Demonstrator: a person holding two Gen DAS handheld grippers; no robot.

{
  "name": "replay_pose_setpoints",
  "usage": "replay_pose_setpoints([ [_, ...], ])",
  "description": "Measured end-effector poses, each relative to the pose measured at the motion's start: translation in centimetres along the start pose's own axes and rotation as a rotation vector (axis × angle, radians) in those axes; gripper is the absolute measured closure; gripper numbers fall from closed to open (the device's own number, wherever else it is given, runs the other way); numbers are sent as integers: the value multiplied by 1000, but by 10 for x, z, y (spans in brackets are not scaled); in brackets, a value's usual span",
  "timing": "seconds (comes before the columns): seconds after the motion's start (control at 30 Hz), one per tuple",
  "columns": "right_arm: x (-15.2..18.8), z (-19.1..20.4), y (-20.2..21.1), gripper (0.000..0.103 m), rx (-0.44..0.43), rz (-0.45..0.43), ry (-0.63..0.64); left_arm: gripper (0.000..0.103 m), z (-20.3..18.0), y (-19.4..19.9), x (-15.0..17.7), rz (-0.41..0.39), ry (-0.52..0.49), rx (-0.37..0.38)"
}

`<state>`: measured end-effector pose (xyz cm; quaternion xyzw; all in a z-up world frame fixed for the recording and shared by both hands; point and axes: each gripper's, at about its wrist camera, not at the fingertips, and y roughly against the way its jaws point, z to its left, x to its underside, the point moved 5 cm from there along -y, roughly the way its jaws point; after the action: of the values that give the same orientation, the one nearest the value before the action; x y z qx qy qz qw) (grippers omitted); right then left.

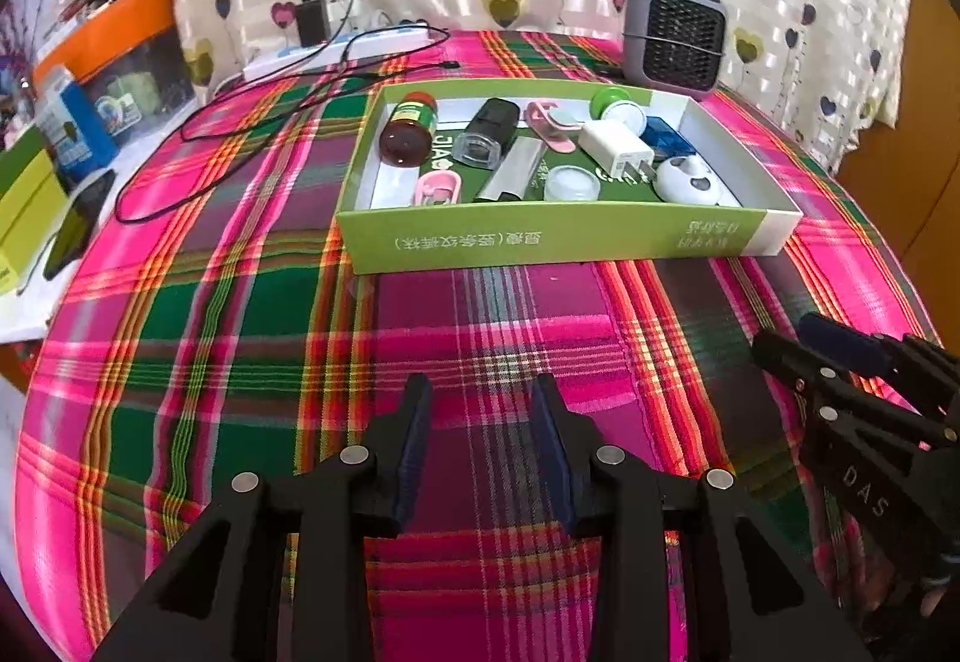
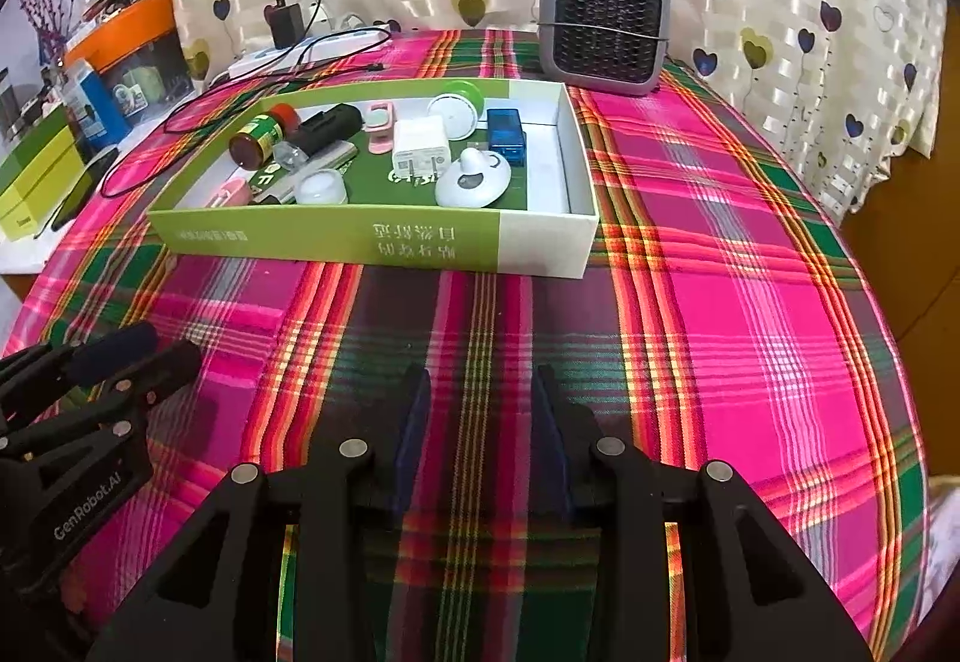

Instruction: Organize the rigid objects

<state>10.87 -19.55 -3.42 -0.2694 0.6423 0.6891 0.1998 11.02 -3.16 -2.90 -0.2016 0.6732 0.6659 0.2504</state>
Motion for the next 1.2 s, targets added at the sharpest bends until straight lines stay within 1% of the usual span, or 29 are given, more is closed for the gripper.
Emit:
replay_pose_setpoints([
  [0.13,0,0,0,67,-8,-1,-7,70,-2,1,1,-13,15,-25],
  [1.2,0,-1,0,66,-8,0,-7,69,-2,1,1,-18,19,-29],
])
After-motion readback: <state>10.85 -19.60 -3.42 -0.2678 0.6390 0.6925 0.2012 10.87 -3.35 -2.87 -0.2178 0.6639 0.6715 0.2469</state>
